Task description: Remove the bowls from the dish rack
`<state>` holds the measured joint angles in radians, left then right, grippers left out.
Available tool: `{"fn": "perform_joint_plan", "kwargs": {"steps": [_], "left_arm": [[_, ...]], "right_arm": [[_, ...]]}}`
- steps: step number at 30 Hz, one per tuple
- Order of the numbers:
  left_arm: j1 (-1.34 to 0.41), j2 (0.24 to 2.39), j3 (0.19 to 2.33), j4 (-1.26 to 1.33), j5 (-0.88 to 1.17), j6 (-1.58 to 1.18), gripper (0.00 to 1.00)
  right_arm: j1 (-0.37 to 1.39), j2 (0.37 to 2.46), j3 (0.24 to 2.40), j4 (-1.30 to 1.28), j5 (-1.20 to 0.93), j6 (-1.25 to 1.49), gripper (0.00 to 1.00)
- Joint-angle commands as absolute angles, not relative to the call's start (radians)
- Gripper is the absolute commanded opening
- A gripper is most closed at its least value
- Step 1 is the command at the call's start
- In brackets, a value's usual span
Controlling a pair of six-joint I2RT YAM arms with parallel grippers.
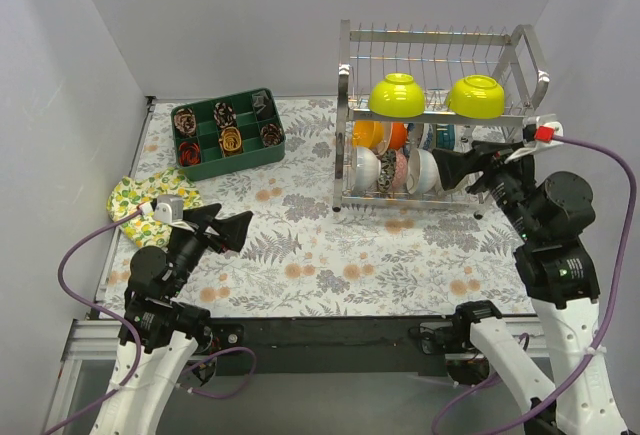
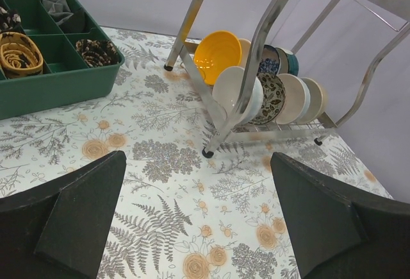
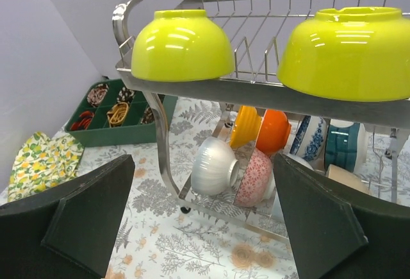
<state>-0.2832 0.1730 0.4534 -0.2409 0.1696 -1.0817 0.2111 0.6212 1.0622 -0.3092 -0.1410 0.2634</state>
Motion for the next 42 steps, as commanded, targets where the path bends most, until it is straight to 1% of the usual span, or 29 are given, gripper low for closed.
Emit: {"fn": "perform_joint_plan", "kwargs": {"steps": [1, 3, 4, 6, 8, 11, 14, 19, 21, 23, 31, 37, 42], "left_arm": [[-0.279, 0.169, 0.48, -0.27, 0.173, -1.071, 0.98], [-0.278, 0.17, 0.482, -0.271, 0.176, -1.069, 0.98], [-0.279, 0.17, 0.482, -0.272, 0.176, -1.068, 0.98], [-0.279, 0.172, 0.482, -0.275, 0.179, -1.069, 0.98], [-0.279, 0.17, 0.482, -0.272, 0.181, -1.068, 0.98], [-0.279, 0.175, 0.483, -0.272, 0.176, -1.065, 0.98], [-0.279, 0.183, 0.482, -0.273, 0.179, -1.063, 0.98], [-0.279, 0.186, 0.483, -0.273, 0.187, -1.06, 0.98], [-0.279, 0.184, 0.483, -0.275, 0.187, -1.06, 0.98], [-0.279, 0.186, 0.483, -0.275, 0.187, -1.057, 0.98], [-0.279, 0.189, 0.485, -0.275, 0.186, -1.051, 0.98], [-0.279, 0.19, 0.485, -0.281, 0.184, -1.049, 0.98], [-0.279, 0.193, 0.486, -0.281, 0.183, -1.045, 0.98]], "right_arm": [[0.21, 0.684, 1.181, -0.382, -0.129, 0.278, 0.99], [0.21, 0.765, 1.26, -0.483, -0.162, 0.188, 0.99], [0.21, 0.823, 1.334, -0.518, -0.175, 0.157, 0.99], [0.21, 0.87, 1.396, -0.598, -0.222, 0.086, 0.99], [0.21, 0.914, 1.453, -0.621, -0.248, 0.003, 0.96], [0.213, 0.966, 1.525, -0.66, -0.299, -0.106, 0.94], [0.221, 1.02, 1.601, -0.68, -0.371, -0.195, 0.89], [0.274, 1.104, 1.695, -0.687, -0.396, -0.331, 0.89], [0.305, 1.118, 1.718, -0.686, -0.417, -0.438, 0.89], [0.331, 1.127, 1.715, -0.681, -0.428, -0.526, 0.91], [0.468, 1.187, 1.709, -0.626, -0.301, -0.879, 0.99], [0.497, 1.229, 1.73, -0.591, -0.23, -0.954, 0.98], [0.526, 1.232, 1.646, -0.529, -0.121, -1.025, 0.96]]}}
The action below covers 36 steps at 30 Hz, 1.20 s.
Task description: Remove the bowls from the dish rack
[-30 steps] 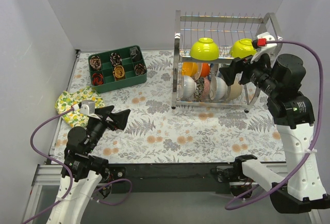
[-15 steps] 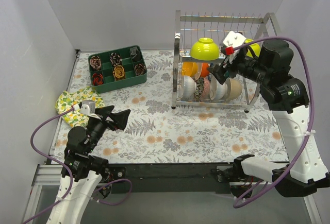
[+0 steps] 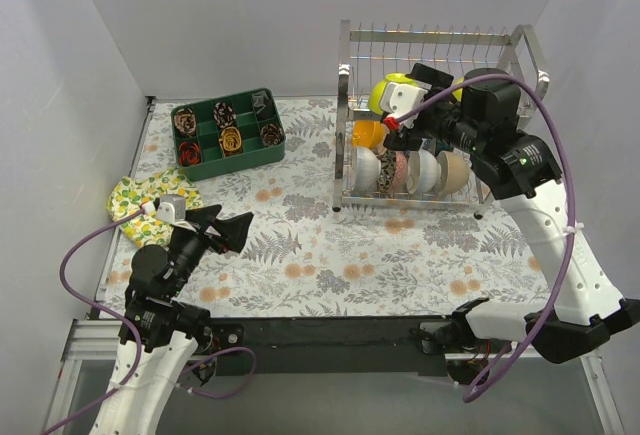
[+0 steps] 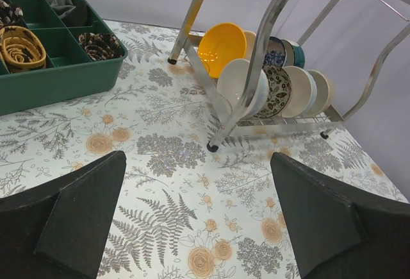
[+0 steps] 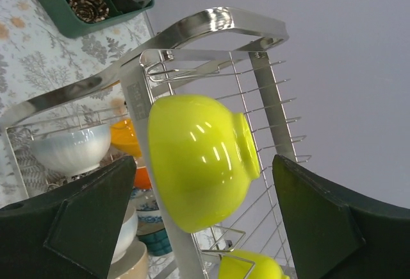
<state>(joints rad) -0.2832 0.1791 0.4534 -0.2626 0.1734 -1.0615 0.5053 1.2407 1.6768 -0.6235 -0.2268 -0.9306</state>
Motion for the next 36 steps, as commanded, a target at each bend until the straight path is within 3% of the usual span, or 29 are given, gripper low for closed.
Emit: {"fn": "perform_joint_plan", "kwargs": {"steps": [1, 23, 26, 36], "left_arm": [[-0.279, 0.193, 0.485, -0.281, 0.183, -1.045, 0.98], [-0.279, 0.202, 0.485, -0.282, 0.187, -1.039, 0.98], [-0.279, 0.201, 0.486, -0.282, 0.186, -1.039, 0.98], [-0.279, 0.198, 0.486, -0.285, 0.173, -1.04, 0.98]], "right_arm": [[0.526, 1.232, 1.637, -0.509, -0.117, -1.035, 0.96], [0.526, 1.382, 1.795, -0.624, -0.141, -1.081, 0.98], [0.526, 1.387, 1.804, -0.64, -0.147, -1.081, 0.93], [0.526, 1.401, 1.832, -0.666, -0.15, -1.091, 0.51]]}}
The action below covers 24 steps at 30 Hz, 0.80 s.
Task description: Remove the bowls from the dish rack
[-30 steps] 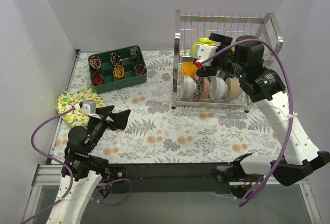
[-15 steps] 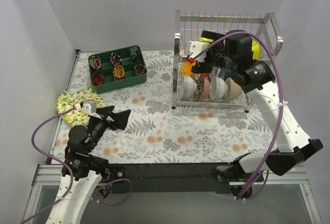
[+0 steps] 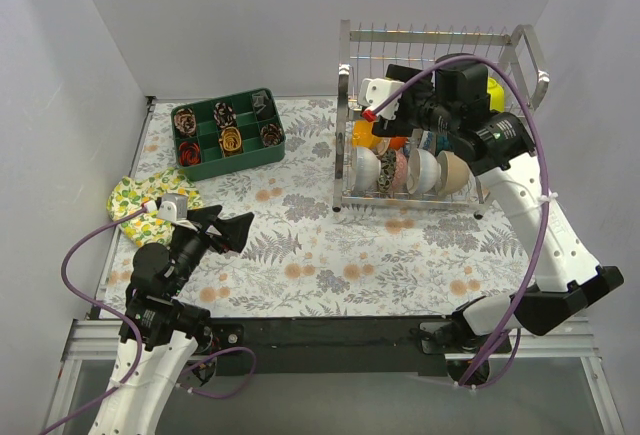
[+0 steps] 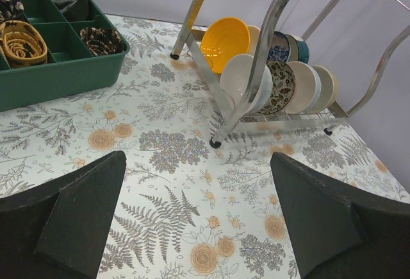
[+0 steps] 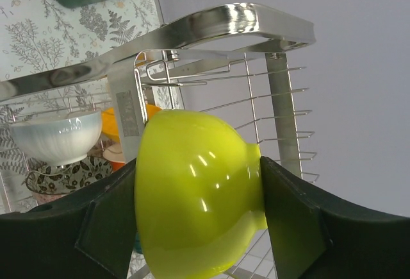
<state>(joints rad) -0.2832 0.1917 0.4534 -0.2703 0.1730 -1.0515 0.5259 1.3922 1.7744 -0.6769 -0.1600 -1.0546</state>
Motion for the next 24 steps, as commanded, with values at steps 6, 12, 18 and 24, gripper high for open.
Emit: {"fn": "perform_joint_plan", "kwargs": {"steps": [6, 12, 18, 24], "left_arm": [[-0.279, 0.196, 0.488, -0.287, 0.169, -1.04, 0.98], [-0.279, 0.198, 0.488, -0.288, 0.161, -1.043, 0.98], [-0.279, 0.196, 0.489, -0.288, 0.156, -1.043, 0.98], [-0.278, 0.196, 0.491, -0.29, 0.152, -1.043, 0.98]], "right_arm": [[0.525, 1.401, 1.85, -0.655, -0.146, -1.109, 0.2], [0.526, 1.371, 1.833, -0.554, -0.107, -1.124, 0.03], [0.526, 1.339, 1.822, -0.465, -0.117, -1.132, 0.01], [0.526, 1.307, 1.786, -0.377, -0.112, -1.137, 0.01]]}}
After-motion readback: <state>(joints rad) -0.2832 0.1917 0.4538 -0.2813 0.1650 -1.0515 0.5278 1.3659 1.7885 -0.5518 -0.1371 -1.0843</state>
